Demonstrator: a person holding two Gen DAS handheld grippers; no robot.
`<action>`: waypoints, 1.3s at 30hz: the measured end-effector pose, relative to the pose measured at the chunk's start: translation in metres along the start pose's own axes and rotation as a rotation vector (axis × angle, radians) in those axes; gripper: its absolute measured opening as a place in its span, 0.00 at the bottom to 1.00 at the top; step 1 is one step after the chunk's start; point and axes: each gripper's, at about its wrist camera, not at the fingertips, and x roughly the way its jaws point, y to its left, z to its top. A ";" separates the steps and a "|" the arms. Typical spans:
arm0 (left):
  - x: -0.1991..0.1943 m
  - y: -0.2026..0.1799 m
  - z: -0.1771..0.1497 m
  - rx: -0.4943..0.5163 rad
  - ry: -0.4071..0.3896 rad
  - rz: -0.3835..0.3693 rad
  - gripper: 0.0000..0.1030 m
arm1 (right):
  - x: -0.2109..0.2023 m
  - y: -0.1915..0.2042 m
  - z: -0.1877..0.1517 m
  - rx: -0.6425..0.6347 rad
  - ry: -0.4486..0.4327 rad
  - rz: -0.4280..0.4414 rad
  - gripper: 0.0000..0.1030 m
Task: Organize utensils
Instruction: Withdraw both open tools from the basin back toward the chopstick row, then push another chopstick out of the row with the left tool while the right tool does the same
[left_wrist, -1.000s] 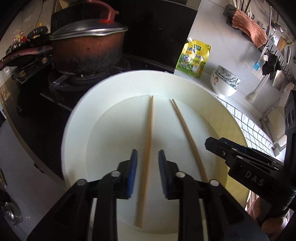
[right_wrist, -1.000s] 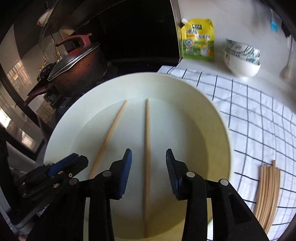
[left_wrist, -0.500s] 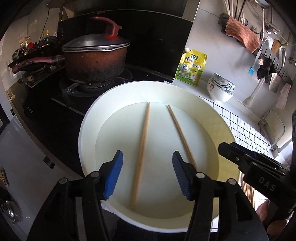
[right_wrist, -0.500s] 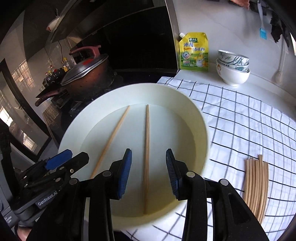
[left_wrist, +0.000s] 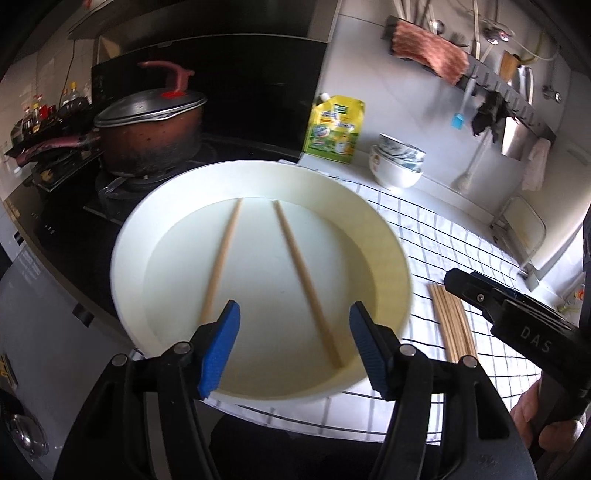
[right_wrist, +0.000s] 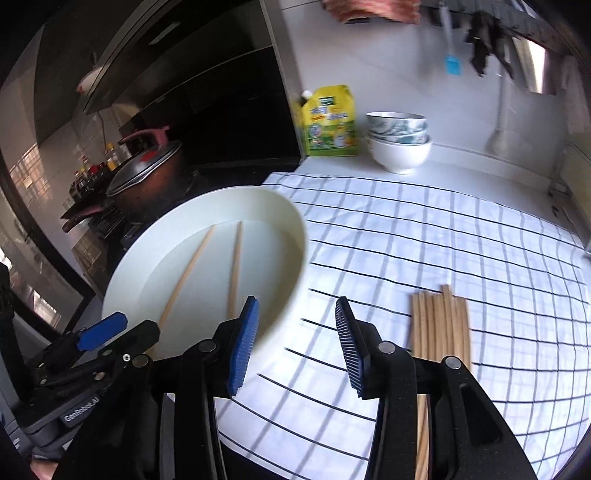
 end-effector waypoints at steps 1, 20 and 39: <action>-0.001 -0.004 -0.001 0.002 0.000 -0.003 0.59 | -0.003 -0.005 -0.002 0.004 -0.003 -0.005 0.40; 0.002 -0.103 -0.039 0.124 0.052 -0.101 0.59 | -0.040 -0.122 -0.049 0.071 0.025 -0.174 0.40; 0.039 -0.132 -0.070 0.097 0.119 -0.061 0.63 | -0.008 -0.164 -0.081 0.130 0.124 -0.135 0.43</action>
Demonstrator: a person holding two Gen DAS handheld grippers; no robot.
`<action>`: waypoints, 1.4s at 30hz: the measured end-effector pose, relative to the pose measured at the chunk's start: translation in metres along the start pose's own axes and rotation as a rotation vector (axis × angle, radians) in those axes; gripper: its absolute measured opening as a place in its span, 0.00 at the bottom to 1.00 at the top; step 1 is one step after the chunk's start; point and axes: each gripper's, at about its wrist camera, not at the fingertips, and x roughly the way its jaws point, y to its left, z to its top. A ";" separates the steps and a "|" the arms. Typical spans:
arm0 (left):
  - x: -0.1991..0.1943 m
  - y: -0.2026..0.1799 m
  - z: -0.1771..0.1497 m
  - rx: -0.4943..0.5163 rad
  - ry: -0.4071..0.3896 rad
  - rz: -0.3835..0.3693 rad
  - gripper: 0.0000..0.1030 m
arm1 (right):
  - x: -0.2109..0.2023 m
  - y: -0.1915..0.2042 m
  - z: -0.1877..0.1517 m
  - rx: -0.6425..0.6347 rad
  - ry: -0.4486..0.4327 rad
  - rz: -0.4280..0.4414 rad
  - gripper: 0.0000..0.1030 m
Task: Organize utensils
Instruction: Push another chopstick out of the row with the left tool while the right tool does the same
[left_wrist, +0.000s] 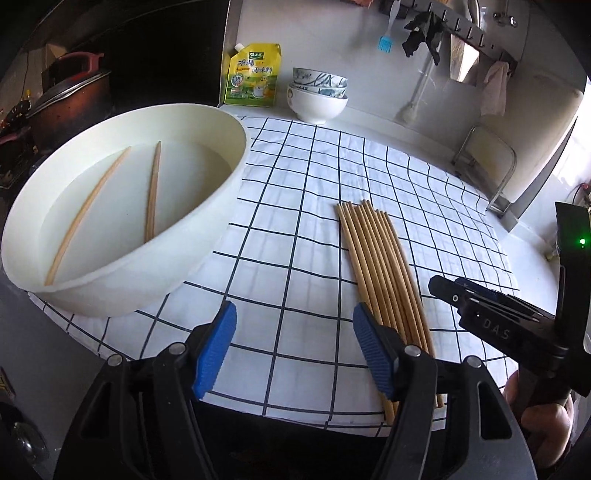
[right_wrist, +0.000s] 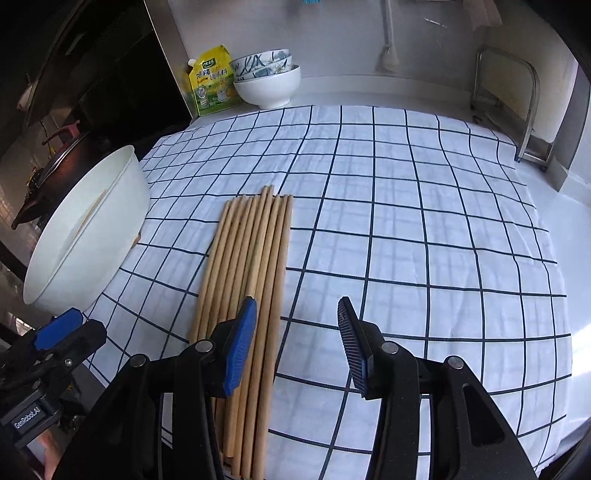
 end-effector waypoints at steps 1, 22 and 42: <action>0.001 -0.002 0.000 0.002 0.000 0.001 0.63 | 0.001 -0.001 -0.001 -0.001 0.005 0.000 0.43; 0.018 -0.017 -0.006 0.013 0.029 0.027 0.66 | 0.015 0.008 -0.010 -0.096 0.068 -0.052 0.43; 0.035 -0.031 -0.012 0.043 0.044 0.036 0.73 | 0.013 -0.018 -0.012 -0.064 0.063 -0.130 0.46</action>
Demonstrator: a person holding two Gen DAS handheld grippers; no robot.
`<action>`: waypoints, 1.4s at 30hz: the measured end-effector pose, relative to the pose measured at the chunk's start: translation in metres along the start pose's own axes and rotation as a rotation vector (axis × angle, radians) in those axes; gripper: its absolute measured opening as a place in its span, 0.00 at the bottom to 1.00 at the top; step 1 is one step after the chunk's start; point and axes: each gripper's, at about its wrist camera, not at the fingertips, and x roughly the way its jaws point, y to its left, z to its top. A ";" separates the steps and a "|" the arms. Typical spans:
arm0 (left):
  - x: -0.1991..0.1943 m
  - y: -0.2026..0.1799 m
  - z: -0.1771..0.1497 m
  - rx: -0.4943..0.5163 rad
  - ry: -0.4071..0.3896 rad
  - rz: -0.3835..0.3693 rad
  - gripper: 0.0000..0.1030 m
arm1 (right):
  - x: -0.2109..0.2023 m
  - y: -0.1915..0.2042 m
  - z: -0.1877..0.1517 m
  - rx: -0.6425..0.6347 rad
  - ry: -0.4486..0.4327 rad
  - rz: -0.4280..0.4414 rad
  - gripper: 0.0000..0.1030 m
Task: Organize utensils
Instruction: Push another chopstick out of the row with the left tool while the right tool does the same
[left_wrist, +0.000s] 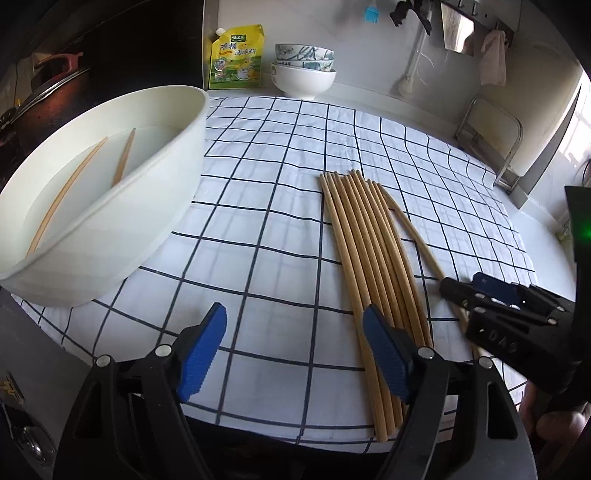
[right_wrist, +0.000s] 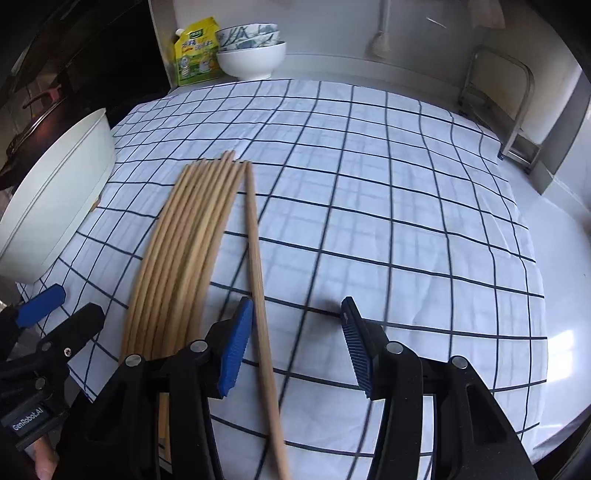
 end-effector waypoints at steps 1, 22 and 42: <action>0.001 0.000 0.000 0.001 -0.001 0.002 0.73 | 0.000 -0.003 0.000 0.005 0.000 0.000 0.46; 0.024 -0.010 0.006 0.026 0.017 0.062 0.83 | -0.004 -0.014 0.000 0.036 -0.017 0.002 0.49; 0.031 -0.016 0.009 0.075 0.024 0.096 0.65 | 0.002 -0.004 -0.002 -0.025 -0.022 -0.030 0.55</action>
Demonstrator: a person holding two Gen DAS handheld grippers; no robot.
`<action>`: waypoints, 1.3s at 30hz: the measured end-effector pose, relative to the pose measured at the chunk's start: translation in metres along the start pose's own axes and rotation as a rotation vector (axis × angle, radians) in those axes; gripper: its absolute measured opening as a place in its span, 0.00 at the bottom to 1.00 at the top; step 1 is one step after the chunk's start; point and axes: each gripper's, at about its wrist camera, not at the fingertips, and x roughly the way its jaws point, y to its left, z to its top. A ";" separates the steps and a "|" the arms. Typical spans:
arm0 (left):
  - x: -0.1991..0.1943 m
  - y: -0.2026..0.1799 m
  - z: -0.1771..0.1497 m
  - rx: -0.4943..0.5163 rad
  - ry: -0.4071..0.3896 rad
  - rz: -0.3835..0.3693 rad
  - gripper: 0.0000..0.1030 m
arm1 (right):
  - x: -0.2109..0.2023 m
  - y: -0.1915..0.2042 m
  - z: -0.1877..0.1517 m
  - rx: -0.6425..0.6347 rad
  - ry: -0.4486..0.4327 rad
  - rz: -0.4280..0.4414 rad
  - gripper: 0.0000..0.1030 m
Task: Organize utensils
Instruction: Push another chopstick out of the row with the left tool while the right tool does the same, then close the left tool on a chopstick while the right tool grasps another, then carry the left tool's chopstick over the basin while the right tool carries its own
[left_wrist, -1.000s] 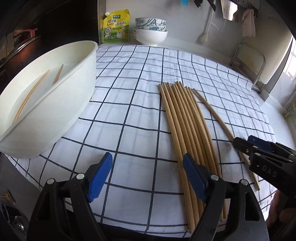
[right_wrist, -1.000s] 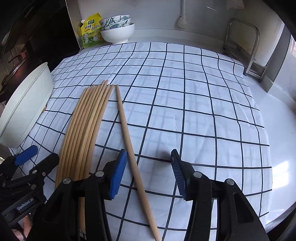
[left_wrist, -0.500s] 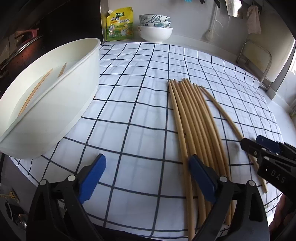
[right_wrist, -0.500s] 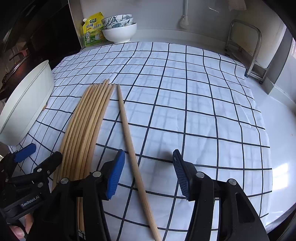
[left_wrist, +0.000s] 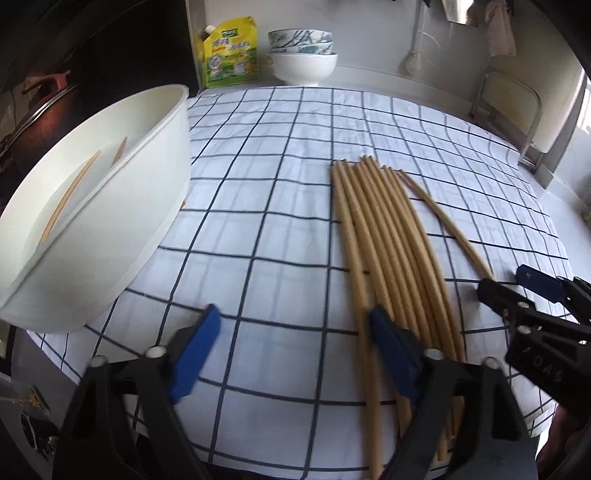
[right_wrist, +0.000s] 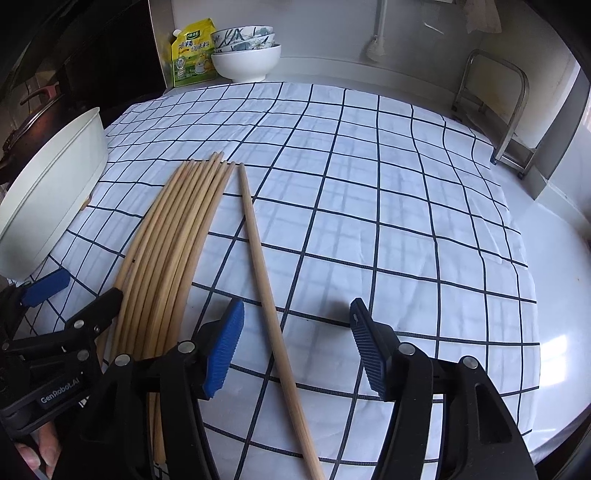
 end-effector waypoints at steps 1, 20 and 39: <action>-0.001 -0.001 0.000 0.005 -0.002 -0.006 0.61 | 0.000 0.001 0.000 -0.001 -0.004 0.000 0.55; -0.026 0.005 0.001 -0.004 0.006 -0.190 0.07 | -0.018 -0.010 0.004 0.096 -0.069 0.158 0.06; -0.104 0.097 0.066 -0.071 -0.225 -0.310 0.07 | -0.080 0.068 0.073 0.084 -0.244 0.267 0.06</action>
